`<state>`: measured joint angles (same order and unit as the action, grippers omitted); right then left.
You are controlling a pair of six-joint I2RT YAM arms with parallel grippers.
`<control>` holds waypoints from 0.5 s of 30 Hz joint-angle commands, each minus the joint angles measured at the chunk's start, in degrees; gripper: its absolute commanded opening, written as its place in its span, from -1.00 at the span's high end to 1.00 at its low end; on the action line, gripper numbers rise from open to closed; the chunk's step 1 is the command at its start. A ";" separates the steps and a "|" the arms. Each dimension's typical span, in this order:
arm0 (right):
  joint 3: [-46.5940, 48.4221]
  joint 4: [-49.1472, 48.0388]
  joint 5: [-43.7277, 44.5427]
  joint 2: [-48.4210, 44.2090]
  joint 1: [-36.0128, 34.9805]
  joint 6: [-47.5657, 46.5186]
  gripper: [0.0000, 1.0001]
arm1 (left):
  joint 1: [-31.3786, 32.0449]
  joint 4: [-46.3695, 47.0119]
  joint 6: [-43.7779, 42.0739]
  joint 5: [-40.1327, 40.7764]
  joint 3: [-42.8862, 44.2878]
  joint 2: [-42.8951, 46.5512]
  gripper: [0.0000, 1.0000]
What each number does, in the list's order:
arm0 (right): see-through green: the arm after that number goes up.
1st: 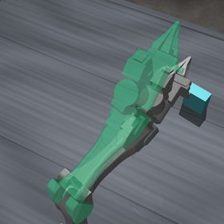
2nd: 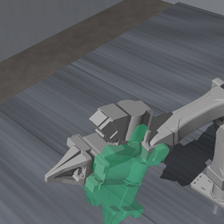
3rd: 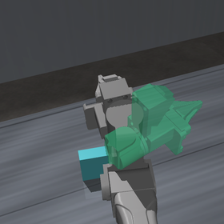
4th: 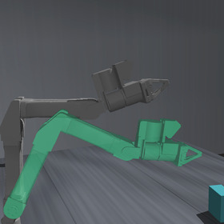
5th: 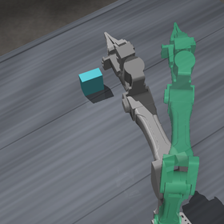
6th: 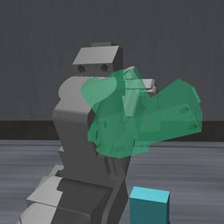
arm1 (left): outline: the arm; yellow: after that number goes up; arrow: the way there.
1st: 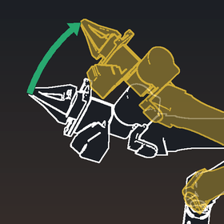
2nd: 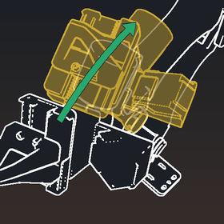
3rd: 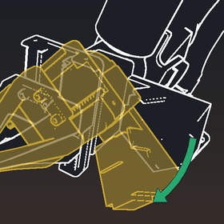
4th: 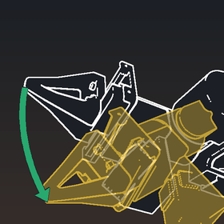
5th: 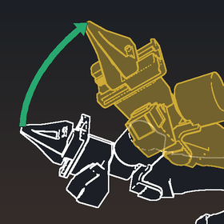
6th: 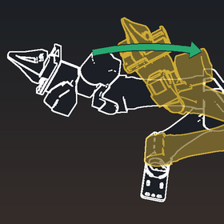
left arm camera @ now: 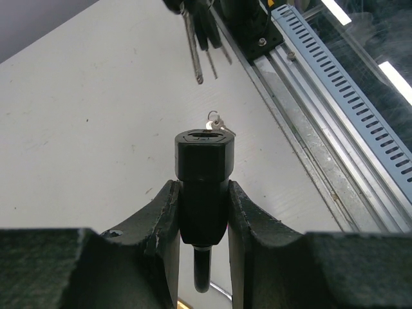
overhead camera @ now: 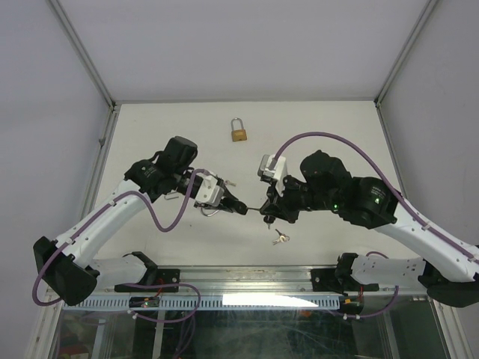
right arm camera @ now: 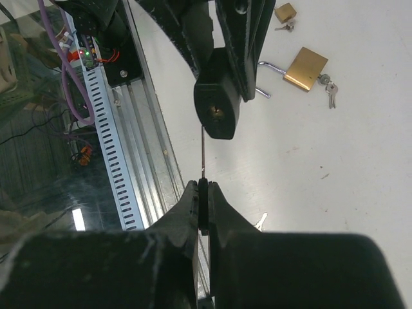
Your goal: Unlock with the key
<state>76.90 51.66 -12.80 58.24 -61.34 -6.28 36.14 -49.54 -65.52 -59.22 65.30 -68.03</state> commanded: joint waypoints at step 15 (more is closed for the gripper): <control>-3.87 -7.12 -2.59 -3.08 -0.72 -2.22 1.00 | 3.00 -3.90 -7.95 -3.50 9.54 -1.80 1.00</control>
<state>72.58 48.27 -14.31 55.96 -61.49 -7.90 38.68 -53.43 -69.84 -59.11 71.18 -69.38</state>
